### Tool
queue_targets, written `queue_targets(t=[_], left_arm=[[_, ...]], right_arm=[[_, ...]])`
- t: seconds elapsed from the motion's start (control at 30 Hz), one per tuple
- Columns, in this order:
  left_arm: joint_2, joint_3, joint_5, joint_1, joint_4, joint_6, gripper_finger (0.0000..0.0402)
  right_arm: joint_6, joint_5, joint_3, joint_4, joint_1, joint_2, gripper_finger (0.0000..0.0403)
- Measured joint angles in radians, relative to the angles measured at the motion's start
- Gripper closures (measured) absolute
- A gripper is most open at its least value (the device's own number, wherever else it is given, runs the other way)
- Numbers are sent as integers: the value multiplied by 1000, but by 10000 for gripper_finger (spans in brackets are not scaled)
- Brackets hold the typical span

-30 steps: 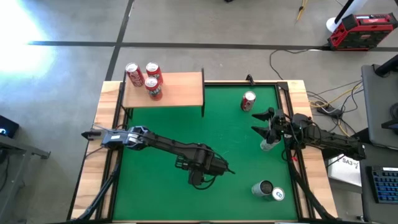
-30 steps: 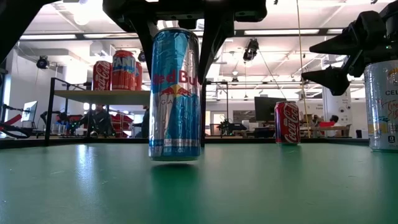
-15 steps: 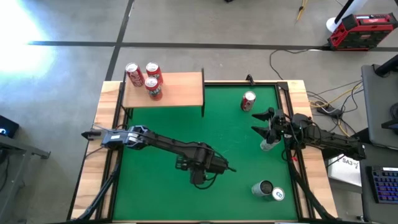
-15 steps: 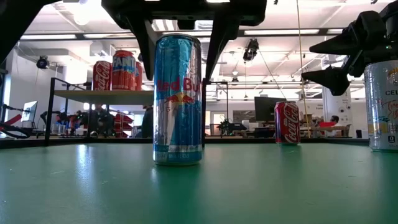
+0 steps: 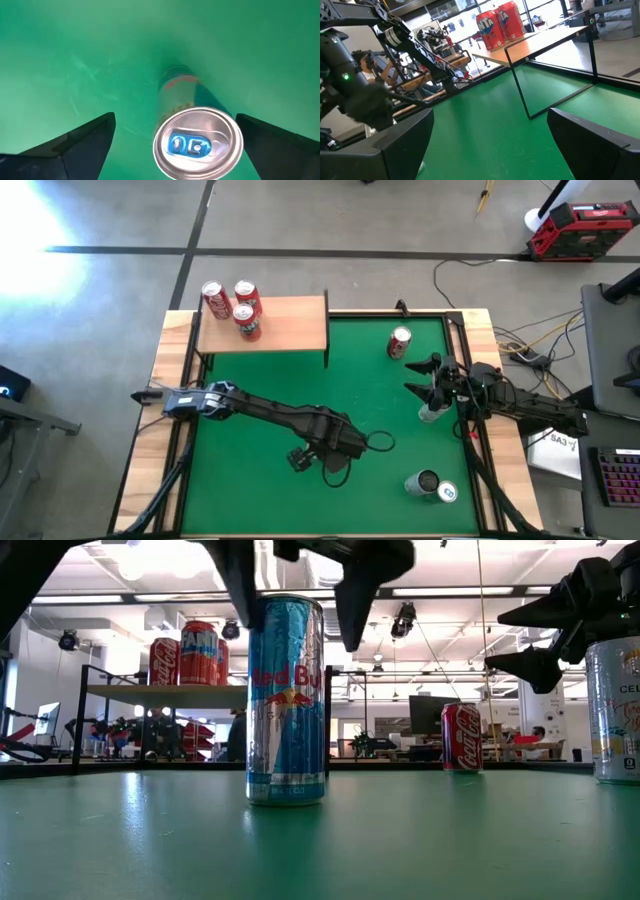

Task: Place canned beverage on shelf
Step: Put the left blue soda can on the shelf

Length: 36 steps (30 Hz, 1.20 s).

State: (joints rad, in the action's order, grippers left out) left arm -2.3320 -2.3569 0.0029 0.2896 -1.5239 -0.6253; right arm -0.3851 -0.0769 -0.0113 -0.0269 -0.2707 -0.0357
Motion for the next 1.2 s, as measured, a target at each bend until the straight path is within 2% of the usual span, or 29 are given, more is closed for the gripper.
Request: queue_targets(t=[0.23,0.4,0.63,0.7,0.93,1.2], left_arm=[[9,3,-9,-4,-21,485,3],[9,2,49,-2,-18,738,3],[9,2,46,-3,48,1124,2],[9,1,19,-3,65,1259,2],[9,1,-169,-3,16,1776,2],[9,5,-229,-1,16,2280,2]], right_arm=[[0,0,0,0,0,0,21],[0,0,0,0,0,0,21],[0,0,0,0,0,0,21],[0,0,0,0,0,0,21],[0,0,0,0,0,0,21],[0,0,0,0,0,0,21]])
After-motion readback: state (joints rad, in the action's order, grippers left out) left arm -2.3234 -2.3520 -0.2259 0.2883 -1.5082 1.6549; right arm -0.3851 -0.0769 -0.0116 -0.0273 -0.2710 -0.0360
